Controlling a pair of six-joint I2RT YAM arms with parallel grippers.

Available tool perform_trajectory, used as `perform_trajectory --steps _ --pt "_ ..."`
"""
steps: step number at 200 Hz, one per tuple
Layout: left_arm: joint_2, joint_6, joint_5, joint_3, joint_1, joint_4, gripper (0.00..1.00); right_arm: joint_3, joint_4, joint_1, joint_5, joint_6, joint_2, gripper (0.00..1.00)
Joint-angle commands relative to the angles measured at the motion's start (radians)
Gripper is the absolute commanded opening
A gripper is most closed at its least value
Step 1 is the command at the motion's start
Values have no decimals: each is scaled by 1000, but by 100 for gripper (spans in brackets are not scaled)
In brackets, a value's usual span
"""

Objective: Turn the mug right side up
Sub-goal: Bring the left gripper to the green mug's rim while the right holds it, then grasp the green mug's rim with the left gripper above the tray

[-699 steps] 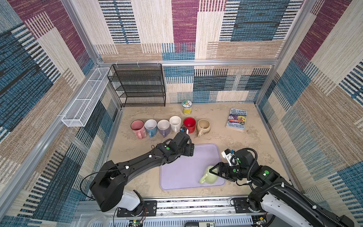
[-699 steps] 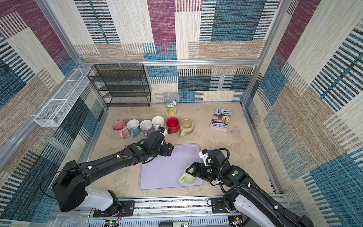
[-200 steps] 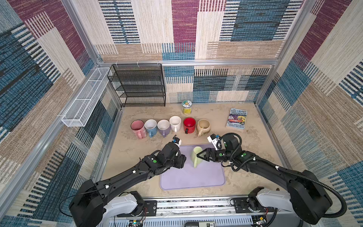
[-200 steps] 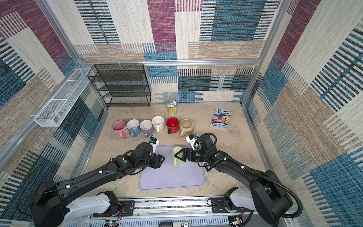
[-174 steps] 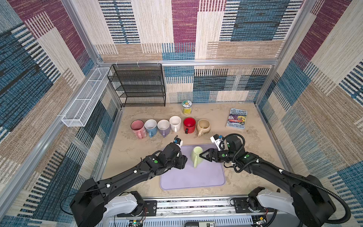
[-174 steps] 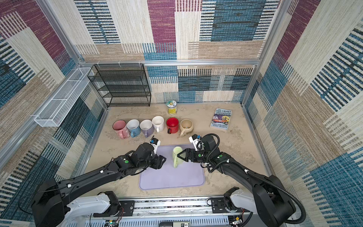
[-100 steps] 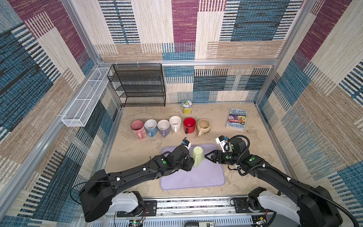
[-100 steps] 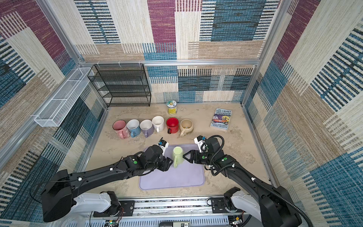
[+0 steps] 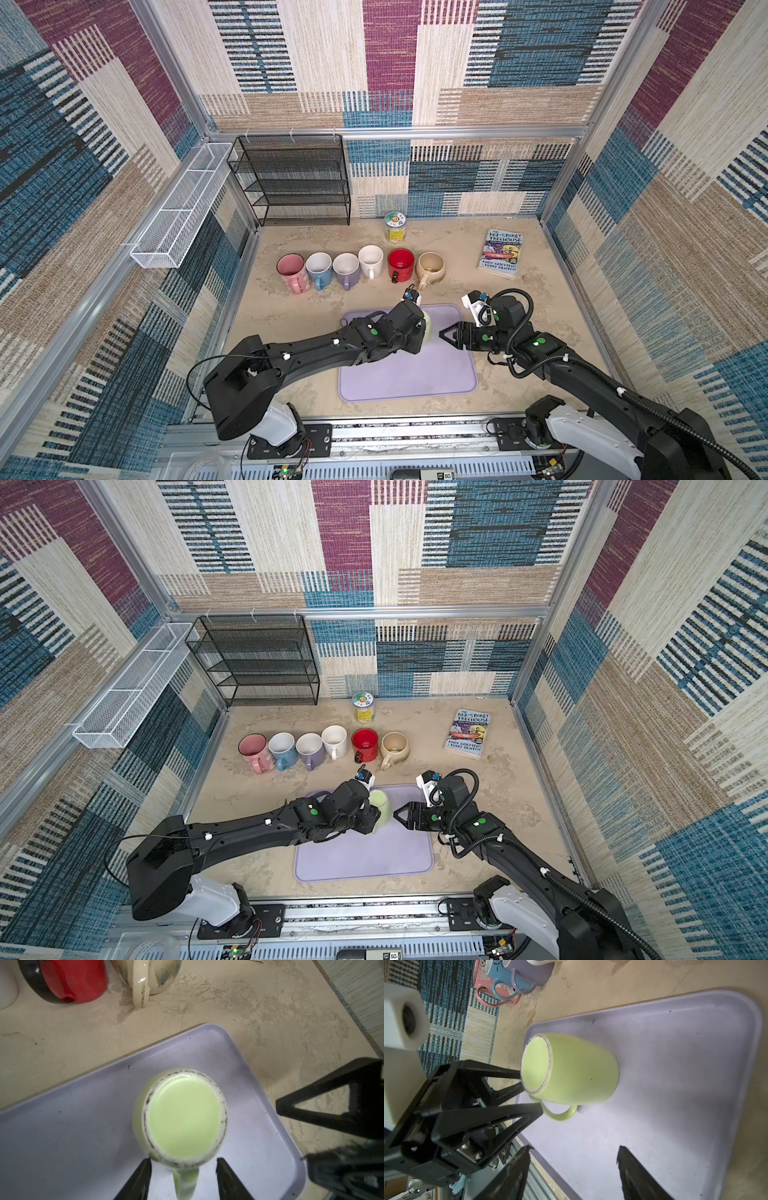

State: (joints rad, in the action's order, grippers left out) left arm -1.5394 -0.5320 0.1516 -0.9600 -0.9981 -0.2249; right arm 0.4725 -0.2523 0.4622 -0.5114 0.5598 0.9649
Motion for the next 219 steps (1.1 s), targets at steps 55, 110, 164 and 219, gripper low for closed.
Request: perform_trajectory --steps 55,110,164,219 --pt "-101 -16 65 -110 -7 -133 45 -41 -5 -4 29 -12 -66 68" --pt "-150 -8 62 -148 -8 -178 39 -45 -4 -8 27 -24 -63 66" --pt "-172 13 81 -186 -9 -203 34 -40 -5 -11 23 -33 -56 65" --pt "-193 27 80 -208 -9 -215 17 -48 1 -14 21 -31 -62 64"
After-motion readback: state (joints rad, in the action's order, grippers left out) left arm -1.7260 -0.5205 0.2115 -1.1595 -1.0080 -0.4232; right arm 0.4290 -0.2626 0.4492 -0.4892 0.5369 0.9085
